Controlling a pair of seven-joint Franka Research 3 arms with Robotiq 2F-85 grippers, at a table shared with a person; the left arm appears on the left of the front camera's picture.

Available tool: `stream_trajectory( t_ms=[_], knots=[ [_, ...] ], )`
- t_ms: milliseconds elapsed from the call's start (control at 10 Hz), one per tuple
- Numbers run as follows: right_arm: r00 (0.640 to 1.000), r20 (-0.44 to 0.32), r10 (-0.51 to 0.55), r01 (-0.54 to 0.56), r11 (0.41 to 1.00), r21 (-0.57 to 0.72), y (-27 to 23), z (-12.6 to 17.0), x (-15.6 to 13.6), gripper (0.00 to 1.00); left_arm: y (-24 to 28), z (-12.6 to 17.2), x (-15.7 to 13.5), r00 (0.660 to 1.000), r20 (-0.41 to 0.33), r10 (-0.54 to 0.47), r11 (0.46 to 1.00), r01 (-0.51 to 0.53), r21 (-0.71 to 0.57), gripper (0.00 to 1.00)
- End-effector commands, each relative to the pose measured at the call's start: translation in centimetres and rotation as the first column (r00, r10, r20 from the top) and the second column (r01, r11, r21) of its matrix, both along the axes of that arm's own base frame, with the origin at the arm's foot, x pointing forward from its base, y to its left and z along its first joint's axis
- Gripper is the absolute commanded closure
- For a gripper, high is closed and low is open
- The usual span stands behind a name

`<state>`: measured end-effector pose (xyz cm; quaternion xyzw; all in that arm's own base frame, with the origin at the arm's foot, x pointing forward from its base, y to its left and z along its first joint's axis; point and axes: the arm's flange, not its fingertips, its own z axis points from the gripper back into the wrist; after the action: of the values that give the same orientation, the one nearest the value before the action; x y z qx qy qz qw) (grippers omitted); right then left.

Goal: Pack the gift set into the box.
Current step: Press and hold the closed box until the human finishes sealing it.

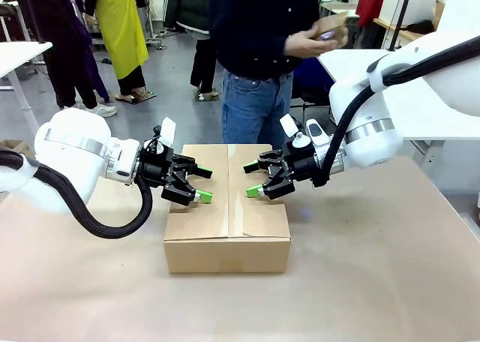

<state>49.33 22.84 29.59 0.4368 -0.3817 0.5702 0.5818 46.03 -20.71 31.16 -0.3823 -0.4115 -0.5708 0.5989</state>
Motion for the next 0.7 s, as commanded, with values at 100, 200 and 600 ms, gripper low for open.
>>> stream_trajectory(
  t_ms=[100, 200, 600],
  knots=[
    [1.000, -0.002, -0.003, 0.003, 1.000, -0.006, -0.02, -0.27, -0.02, 0.00, 0.06, -0.34, -0.11, 1.000, 0.009, -0.004, 1.000, 0.004, 0.003, 0.00],
    [1.000, -0.002, -0.003, 0.003, 1.000, -0.006, -0.02, -0.27, -0.02, 0.00, 0.06, -0.34, -0.11, 1.000, 0.009, -0.004, 1.000, 0.004, 0.003, 0.00],
    [1.000, -0.002, -0.003, 0.003, 1.000, -0.006, -0.02, -0.27, -0.02, 0.00, 0.06, -0.34, -0.11, 1.000, 0.009, -0.004, 1.000, 0.004, 0.003, 0.00]
  ],
)
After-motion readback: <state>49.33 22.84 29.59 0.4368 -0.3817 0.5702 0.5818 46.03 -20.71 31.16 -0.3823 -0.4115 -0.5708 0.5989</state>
